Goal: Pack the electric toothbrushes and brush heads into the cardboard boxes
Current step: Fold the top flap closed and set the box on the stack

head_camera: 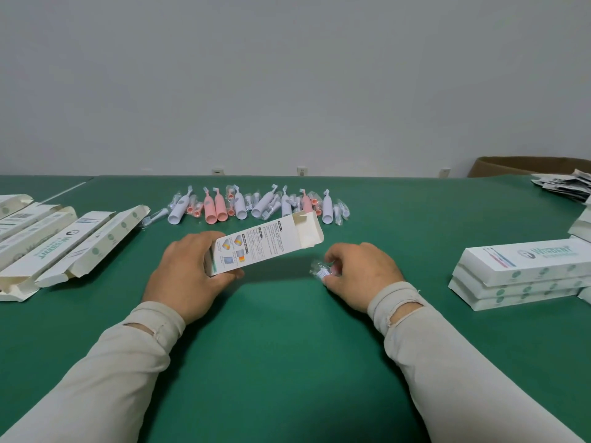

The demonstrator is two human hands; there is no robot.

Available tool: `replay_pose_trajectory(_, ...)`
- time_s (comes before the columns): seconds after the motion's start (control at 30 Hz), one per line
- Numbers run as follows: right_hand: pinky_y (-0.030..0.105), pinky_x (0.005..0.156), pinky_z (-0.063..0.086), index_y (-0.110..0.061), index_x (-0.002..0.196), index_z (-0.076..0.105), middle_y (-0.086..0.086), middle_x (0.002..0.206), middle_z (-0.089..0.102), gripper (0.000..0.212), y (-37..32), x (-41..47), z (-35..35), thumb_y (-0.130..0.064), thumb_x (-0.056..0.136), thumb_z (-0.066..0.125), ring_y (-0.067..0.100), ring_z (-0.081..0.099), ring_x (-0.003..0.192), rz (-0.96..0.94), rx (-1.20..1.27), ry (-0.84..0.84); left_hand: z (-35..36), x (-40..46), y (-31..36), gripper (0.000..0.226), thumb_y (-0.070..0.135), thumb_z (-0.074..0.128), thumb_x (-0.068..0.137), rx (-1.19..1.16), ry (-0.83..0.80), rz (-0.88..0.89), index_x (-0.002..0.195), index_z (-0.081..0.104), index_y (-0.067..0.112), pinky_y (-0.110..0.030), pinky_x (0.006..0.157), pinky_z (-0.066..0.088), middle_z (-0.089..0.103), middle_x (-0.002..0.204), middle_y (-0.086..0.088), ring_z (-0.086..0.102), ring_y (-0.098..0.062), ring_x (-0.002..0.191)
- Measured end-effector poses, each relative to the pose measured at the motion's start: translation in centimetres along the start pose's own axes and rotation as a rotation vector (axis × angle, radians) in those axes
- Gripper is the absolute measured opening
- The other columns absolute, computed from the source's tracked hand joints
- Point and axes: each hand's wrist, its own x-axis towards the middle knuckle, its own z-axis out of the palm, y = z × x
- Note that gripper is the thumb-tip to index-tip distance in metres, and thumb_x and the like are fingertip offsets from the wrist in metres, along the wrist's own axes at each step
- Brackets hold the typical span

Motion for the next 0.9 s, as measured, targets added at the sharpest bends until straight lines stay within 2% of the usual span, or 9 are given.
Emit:
replay_pose_trajectory(0.17,0.036,0.084,0.053,-0.033,0.132,0.052,-0.004,0.099,0.067,0.041,-0.4,-0.1,0.1,-0.028,0.091,0.055,0.024,0.063,0.090,-0.103,0.087,0.051,-0.1,0.1,-0.1,0.051,0.046,0.082,0.073,0.002,0.004,-0.003,0.118,0.058,0.039,-0.046,0.089,0.048,0.061,0.110,0.011,0.052,-0.021,0.107)
replay_pose_trajectory(0.23,0.035,0.080,0.054,-0.035,0.129,0.053,-0.006,0.087,0.064,0.042,0.2,-0.1,-0.7,-0.021,0.090,0.057,0.022,0.064,0.080,-0.086,0.382,0.235,-0.1,0.1,-0.2,0.052,0.046,0.082,0.074,0.010,0.008,-0.004,0.119,0.058,0.038,-0.045,0.089,0.048,0.061,0.110,0.010,0.052,-0.022,0.107)
replay_pose_trajectory(0.3,0.032,0.064,0.053,-0.036,0.111,0.059,-0.007,0.076,0.060,0.031,0.4,-0.2,-1.7,-0.013,0.090,0.061,0.018,0.065,0.065,-0.076,0.781,0.452,-0.1,0.1,-0.1,0.052,0.045,0.082,0.074,0.008,0.007,-0.008,0.120,0.058,0.038,-0.046,0.090,0.048,0.060,0.111,0.011,0.051,-0.021,0.108)
replay_pose_trajectory(0.37,0.028,0.051,0.051,-0.032,0.099,0.059,-0.005,0.073,0.064,0.023,-0.1,-0.6,-2.2,-0.011,0.093,0.064,0.016,0.070,0.061,-0.111,1.129,0.546,0.0,0.0,0.1,0.052,0.045,0.082,0.074,0.007,0.003,0.001,0.120,0.057,0.039,-0.045,0.090,0.047,0.058,0.110,0.012,0.050,-0.020,0.108)
replay_pose_trajectory(0.43,0.022,0.051,0.052,-0.029,0.098,0.057,-0.004,0.073,0.067,0.020,-1.0,-0.9,-2.2,-0.010,0.095,0.063,0.015,0.073,0.065,-0.153,1.260,0.586,0.1,0.0,0.2,0.052,0.045,0.082,0.074,0.016,-0.002,0.015,0.120,0.057,0.040,-0.043,0.090,0.046,0.057,0.110,0.012,0.049,-0.020,0.107)
replay_pose_trajectory(0.7,0.022,0.062,0.055,-0.030,0.087,0.059,-0.005,0.074,0.071,0.022,-2.0,-0.9,-0.2,-0.014,0.089,0.073,0.009,0.073,0.070,-0.132,1.133,0.583,0.1,-0.3,0.5,0.054,0.045,0.081,0.075,0.000,-0.030,0.052,0.122,0.056,0.040,-0.041,0.090,0.045,0.056,0.111,0.013,0.047,-0.018,0.107)
replay_pose_trajectory(0.77,0.021,0.066,0.053,-0.030,0.081,0.064,-0.012,0.075,0.071,0.017,-2.0,-0.9,0.2,-0.020,0.085,0.077,0.002,0.069,0.070,-0.091,1.022,0.601,0.1,-0.4,0.7,0.055,0.045,0.081,0.075,-0.002,-0.034,0.063,0.123,0.056,0.039,-0.042,0.091,0.045,0.056,0.110,0.014,0.047,-0.018,0.107)
replay_pose_trajectory(0.83,0.030,0.082,0.054,-0.032,0.075,0.070,-0.017,0.084,0.070,0.013,-2.1,-0.9,0.5,-0.028,0.084,0.078,0.003,0.066,0.085,-0.075,0.889,0.588,0.1,-0.4,0.9,0.054,0.045,0.081,0.074,-0.012,-0.026,0.077,0.123,0.057,0.039,-0.042,0.090,0.046,0.056,0.109,0.014,0.048,-0.019,0.106)
replay_pose_trajectory(0.9,0.032,0.104,0.045,-0.038,0.078,0.073,-0.015,0.114,0.064,0.014,-2.6,-0.9,0.7,-0.031,0.091,0.070,0.005,0.058,0.113,-0.115,0.865,0.466,0.2,-0.5,1.2,0.054,0.043,0.081,0.074,-0.033,-0.019,0.096,0.122,0.058,0.037,-0.042,0.090,0.046,0.057,0.109,0.013,0.048,-0.019,0.106)
